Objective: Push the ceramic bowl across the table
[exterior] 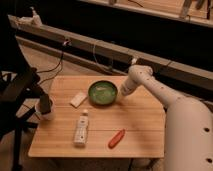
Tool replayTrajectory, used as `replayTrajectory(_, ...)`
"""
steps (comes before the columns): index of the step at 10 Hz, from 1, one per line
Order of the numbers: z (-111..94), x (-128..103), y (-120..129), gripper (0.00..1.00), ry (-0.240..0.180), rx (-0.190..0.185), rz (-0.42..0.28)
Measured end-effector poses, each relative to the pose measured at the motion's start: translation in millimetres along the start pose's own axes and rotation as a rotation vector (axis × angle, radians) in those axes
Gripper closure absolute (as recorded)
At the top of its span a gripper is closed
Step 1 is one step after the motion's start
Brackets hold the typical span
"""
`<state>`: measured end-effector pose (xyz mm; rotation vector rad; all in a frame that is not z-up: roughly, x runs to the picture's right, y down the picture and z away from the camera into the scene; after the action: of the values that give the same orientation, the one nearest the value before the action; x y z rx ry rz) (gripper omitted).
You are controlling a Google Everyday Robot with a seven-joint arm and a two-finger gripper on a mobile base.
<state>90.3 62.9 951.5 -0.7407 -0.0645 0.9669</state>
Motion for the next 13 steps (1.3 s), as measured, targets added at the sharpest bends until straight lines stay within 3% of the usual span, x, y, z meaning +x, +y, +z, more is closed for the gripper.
replayTrajectory(4, 13.2, -25.0, 17.1, 1.0, -0.008, -0.02, -0.075)
replayTrajectory(10, 26.7, -52.7, 26.5, 1.0, -0.013, -0.035, -0.126)
replayTrajectory(13, 32.4, -67.6, 43.4, 1.0, -0.022, -0.078, -0.164)
